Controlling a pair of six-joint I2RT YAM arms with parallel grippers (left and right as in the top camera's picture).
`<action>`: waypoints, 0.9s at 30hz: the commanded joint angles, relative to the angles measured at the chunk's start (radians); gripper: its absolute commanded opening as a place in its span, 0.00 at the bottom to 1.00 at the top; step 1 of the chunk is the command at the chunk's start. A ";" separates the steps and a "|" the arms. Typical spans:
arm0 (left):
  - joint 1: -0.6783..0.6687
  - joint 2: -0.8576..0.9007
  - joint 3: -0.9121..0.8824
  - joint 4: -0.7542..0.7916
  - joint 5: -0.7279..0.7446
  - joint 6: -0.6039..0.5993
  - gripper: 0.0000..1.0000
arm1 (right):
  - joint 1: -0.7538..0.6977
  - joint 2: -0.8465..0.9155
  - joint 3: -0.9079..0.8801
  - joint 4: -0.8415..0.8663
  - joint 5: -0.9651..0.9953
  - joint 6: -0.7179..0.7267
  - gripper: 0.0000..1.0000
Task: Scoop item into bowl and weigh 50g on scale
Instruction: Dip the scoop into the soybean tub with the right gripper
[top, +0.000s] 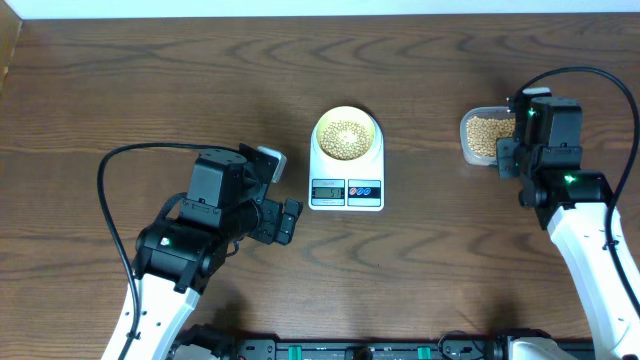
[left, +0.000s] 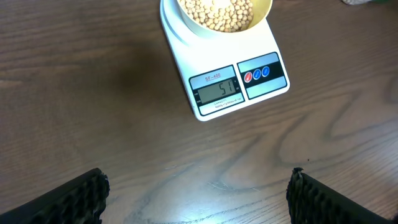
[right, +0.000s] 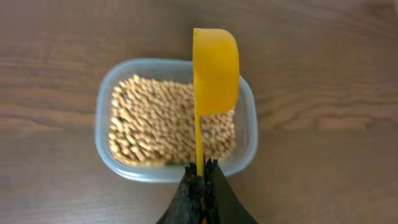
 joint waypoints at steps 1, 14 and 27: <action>-0.002 -0.001 -0.002 0.002 -0.010 0.002 0.94 | 0.008 -0.005 0.002 0.061 -0.170 0.087 0.01; -0.002 -0.001 -0.002 0.002 -0.010 0.002 0.93 | 0.009 0.007 0.002 0.613 -0.428 0.438 0.01; -0.002 -0.001 -0.002 0.002 -0.010 0.002 0.93 | 0.111 0.163 0.002 0.782 -0.516 0.446 0.01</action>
